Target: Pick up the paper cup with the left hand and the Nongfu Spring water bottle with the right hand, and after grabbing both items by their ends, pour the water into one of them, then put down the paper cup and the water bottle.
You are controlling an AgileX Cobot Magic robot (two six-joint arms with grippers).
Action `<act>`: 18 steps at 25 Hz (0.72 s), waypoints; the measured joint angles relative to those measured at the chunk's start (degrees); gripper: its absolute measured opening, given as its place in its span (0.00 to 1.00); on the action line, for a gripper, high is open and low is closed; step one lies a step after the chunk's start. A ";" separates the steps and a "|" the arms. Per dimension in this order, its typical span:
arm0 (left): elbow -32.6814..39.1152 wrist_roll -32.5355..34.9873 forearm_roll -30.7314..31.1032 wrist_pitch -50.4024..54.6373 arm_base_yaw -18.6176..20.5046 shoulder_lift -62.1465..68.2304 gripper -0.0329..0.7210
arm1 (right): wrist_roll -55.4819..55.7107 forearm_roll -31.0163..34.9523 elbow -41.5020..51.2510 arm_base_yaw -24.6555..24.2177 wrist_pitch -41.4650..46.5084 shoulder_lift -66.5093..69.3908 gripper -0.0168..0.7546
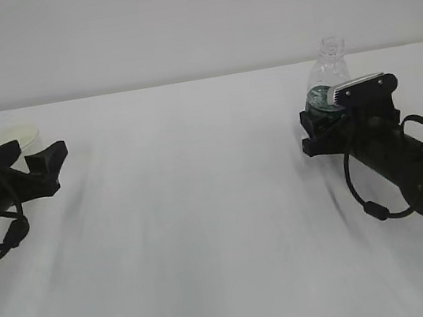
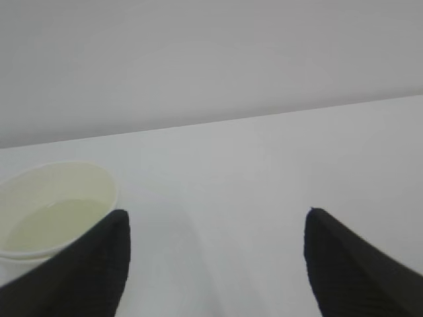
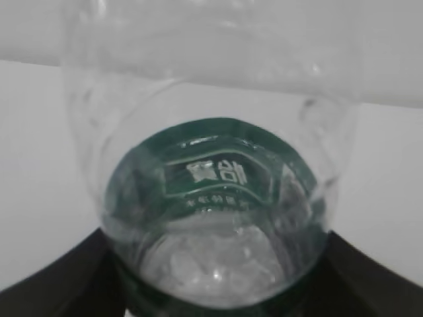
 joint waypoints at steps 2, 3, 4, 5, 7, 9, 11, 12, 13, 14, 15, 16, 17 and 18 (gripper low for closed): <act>0.00 0.00 0.00 0.00 0.00 0.00 0.82 | 0.00 -0.32 0.00 0.00 -0.51 0.00 0.71; 0.00 0.00 0.00 0.00 0.00 0.00 0.82 | 0.00 -0.32 0.00 0.00 -0.81 0.00 0.73; 0.00 0.00 0.00 0.00 0.00 0.00 0.82 | 0.04 -0.32 0.00 0.00 -1.22 0.00 0.75; 0.00 0.00 0.00 0.00 0.00 0.00 0.82 | 0.04 -0.32 0.00 0.00 -1.50 0.00 0.75; 0.00 0.00 0.00 0.00 0.00 0.00 0.82 | 0.15 -0.32 0.00 0.00 -1.76 0.00 0.76; 0.00 0.00 0.00 0.00 0.00 0.00 0.82 | 0.15 -0.32 0.00 0.00 -1.86 0.00 0.76; 0.00 0.00 0.00 0.00 0.00 0.00 0.82 | 0.15 -0.32 0.00 0.00 -1.97 0.00 0.77; 0.00 0.00 0.00 0.00 0.00 0.00 0.82 | 0.15 -0.32 0.00 0.00 -1.97 0.00 0.77; 0.00 0.00 0.00 0.00 0.00 0.00 0.82 | 0.15 -0.32 0.00 0.00 -2.08 0.00 0.77; 0.00 0.00 0.00 0.00 0.00 0.00 0.82 | 0.15 -0.32 0.00 0.00 -2.08 0.00 0.77; 0.00 0.00 0.00 0.00 0.00 0.00 0.82 | 0.19 -0.32 0.41 0.00 -2.23 0.00 0.77; 0.00 0.00 0.00 0.00 0.00 0.00 0.82 | 0.28 -0.32 0.80 0.00 -2.32 0.00 0.77; 0.00 0.00 0.00 0.00 0.00 0.00 0.82 | 0.32 -0.32 1.12 0.00 -2.66 0.00 0.77; 0.00 0.00 0.00 0.00 0.00 0.00 0.82 | 0.56 -0.32 1.66 0.00 -3.22 0.00 0.77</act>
